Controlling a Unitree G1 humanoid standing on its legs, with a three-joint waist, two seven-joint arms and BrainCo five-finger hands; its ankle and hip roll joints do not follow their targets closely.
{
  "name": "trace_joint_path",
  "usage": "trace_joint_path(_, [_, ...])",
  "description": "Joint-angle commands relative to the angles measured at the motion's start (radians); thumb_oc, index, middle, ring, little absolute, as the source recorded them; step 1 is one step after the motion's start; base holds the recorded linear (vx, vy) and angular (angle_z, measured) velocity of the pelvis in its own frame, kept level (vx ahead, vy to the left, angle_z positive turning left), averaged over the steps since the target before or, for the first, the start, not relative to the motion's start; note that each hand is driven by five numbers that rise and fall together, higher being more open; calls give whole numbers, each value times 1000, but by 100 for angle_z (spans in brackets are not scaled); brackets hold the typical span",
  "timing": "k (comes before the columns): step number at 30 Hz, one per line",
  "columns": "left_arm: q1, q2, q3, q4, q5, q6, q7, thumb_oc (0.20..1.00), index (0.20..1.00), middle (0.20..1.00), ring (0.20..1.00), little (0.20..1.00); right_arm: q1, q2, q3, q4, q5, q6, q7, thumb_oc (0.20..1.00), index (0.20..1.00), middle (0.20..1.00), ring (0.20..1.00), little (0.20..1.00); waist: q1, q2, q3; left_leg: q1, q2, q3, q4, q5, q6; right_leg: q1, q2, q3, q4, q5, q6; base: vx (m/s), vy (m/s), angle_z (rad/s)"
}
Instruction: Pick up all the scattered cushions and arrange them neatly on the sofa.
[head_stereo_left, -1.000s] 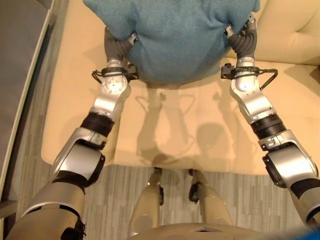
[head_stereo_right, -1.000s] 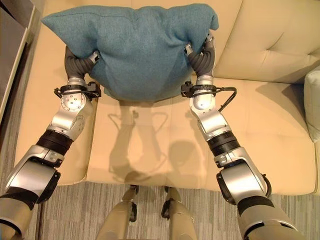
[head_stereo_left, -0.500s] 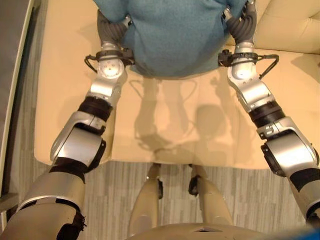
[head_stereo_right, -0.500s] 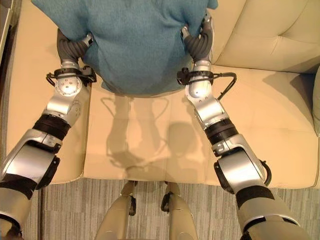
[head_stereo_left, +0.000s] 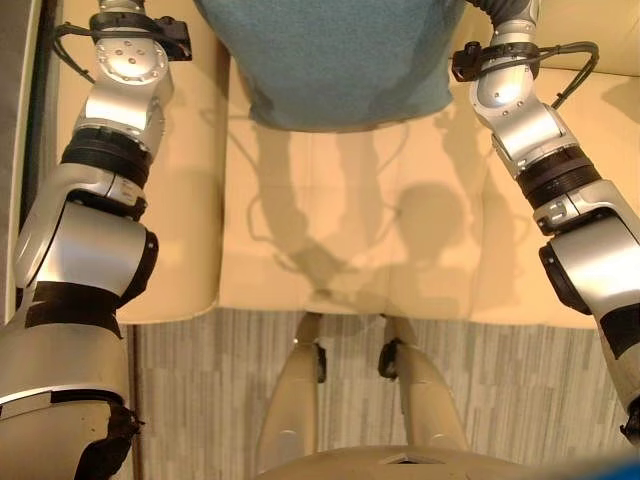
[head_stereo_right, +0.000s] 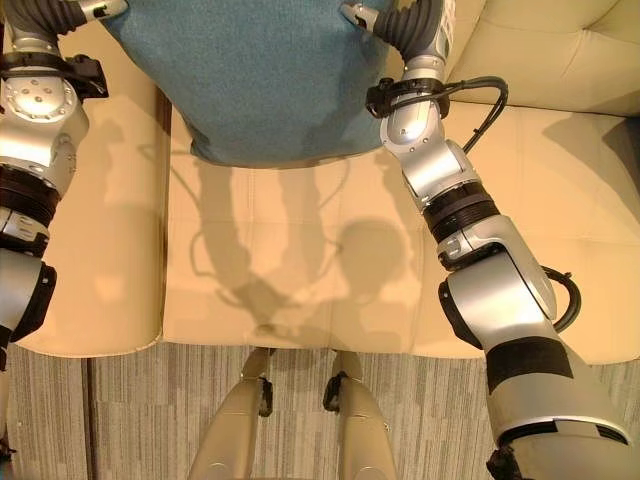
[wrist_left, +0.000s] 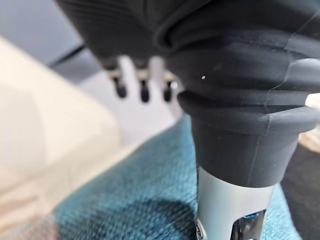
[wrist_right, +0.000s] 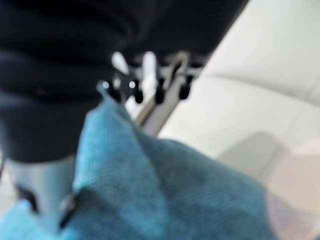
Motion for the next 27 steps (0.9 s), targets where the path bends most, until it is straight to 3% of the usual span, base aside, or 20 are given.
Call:
trace_joint_path(1, [-46, 33, -14, 79, 7, -31, 16, 1000, 1000, 1000, 1000, 1000, -59, -30, 25, 95, -17, 2, -51, 1000, 1000, 1000, 1000, 1000, 27, 17, -121, 18, -55, -95, -47, -39, -44, 31, 17, -9, 4, -59, 144, 0, 0, 0])
trace_joint_path(9, [98, 86, 63, 66, -10, -37, -8, 1000, 1000, 1000, 1000, 1000, -33, -160, 45, 137, 55, 4, 8, 1000, 1000, 1000, 1000, 1000, 35, 19, -142, 52, -54, -105, -47, -40, -48, 71, 18, -24, 4, -77, 133, 3, -2, 1])
trace_joint_path(13, [315, 90, 151, -85, 22, -53, -30, 1000, 1000, 1000, 1000, 1000, 99, -214, 11, 50, 52, 1, 81, 1000, 1000, 1000, 1000, 1000, 37, 13, -139, 109, -46, -99, -47, -54, -48, 137, 19, -32, 4, -91, 126, 0, 0, 0])
trace_joint_path(16, [769, -10, 368, -388, 41, -67, -77, 1000, 1000, 1000, 1000, 1000, 458, -250, -135, -158, -33, 0, 173, 1000, 1000, 1000, 1000, 1000, 40, 8, -128, 216, -35, -87, -47, -81, -42, 253, 15, -39, 4, -117, 118, 48, -10, 2])
trace_joint_path(19, [938, -65, 411, -452, 82, -53, -112, 1000, 1000, 1000, 1000, 1000, 629, -252, -191, -211, -69, -9, 231, 1000, 1000, 1000, 1000, 1000, 38, 6, -127, 266, -29, -79, -47, -90, -39, 304, 12, -39, 4, -128, 117, 53, 8, 7])
trace_joint_path(20, [1077, -128, 447, -499, 111, -38, -138, 1000, 1000, 1000, 1000, 1000, 779, -221, -248, -257, -61, -21, 292, 1000, 1000, 1000, 1000, 1000, 38, 6, -126, 313, -23, -71, -47, -100, -38, 354, 10, -41, 4, -138, 118, 55, 6, 8])
trace_joint_path(21, [1077, -128, 446, -499, 111, -38, -138, 1000, 1000, 1000, 1000, 1000, 780, -221, -248, -257, -61, -20, 292, 1000, 1000, 1000, 1000, 1000, 38, 6, -126, 314, -23, -71, -47, -100, -38, 354, 10, -41, 4, -138, 118, 77, 3, 9])
trace_joint_path(23, [1252, -212, 494, -501, 160, -11, -190, 1000, 1000, 1000, 1000, 1000, 990, -201, -310, -274, -76, -31, 396, 1000, 1000, 1000, 1000, 1000, 36, 4, -129, 379, -14, -62, -47, -112, -37, 419, 6, -48, 4, -156, 119, 78, -5, 1])
trace_joint_path(27, [1368, -299, 530, -437, 198, 18, -219, 1000, 1000, 1000, 1000, 1000, 1148, -143, -379, -229, -107, -28, 436, 1000, 1000, 1000, 1000, 1000, 31, 4, -135, 435, -5, -61, -47, -116, -41, 482, 1, -64, 4, -171, 119, 26, -8, 1])
